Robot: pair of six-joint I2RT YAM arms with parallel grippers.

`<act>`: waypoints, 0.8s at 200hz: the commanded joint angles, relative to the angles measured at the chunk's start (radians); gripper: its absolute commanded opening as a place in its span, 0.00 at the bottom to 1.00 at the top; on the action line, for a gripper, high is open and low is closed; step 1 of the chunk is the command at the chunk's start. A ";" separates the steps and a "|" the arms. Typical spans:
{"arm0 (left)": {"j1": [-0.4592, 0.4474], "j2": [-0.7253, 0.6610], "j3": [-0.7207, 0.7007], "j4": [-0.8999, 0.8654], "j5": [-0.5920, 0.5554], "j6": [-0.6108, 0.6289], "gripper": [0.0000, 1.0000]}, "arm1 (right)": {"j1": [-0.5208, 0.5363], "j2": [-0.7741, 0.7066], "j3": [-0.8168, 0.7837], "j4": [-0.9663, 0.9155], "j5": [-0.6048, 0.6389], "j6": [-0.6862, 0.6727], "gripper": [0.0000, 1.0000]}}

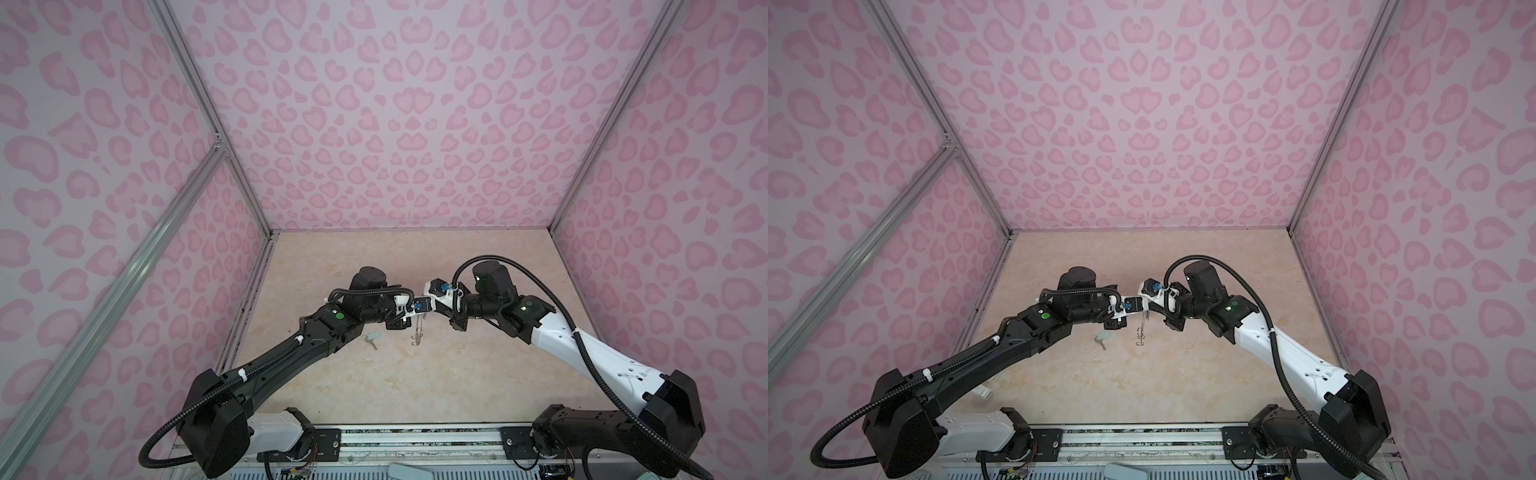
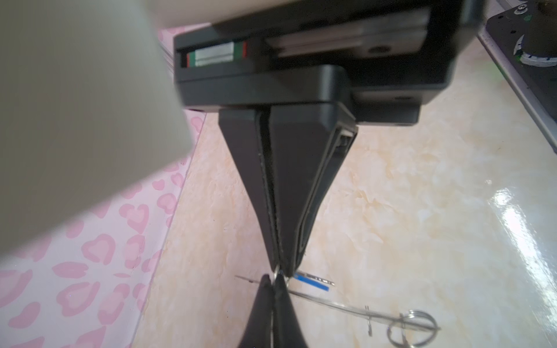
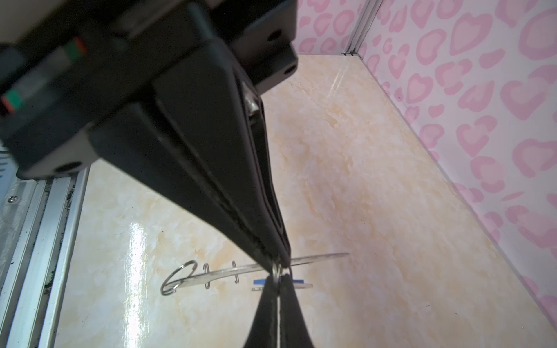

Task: Attach keys to a key ring
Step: Insert the key into the keyring.

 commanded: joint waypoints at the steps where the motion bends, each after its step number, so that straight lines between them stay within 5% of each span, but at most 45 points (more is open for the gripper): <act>1: 0.006 -0.005 0.007 0.001 0.021 -0.031 0.03 | -0.002 -0.018 -0.026 0.052 0.013 0.001 0.15; 34: 0.069 -0.034 -0.014 0.095 0.150 -0.186 0.03 | -0.021 -0.066 -0.100 0.116 0.063 -0.007 0.24; 88: 0.115 -0.058 -0.084 0.313 0.285 -0.370 0.03 | -0.013 -0.084 -0.158 0.219 0.068 0.009 0.26; 160: 0.128 -0.047 -0.097 0.365 0.311 -0.407 0.03 | 0.003 -0.111 -0.190 0.357 0.060 0.005 0.25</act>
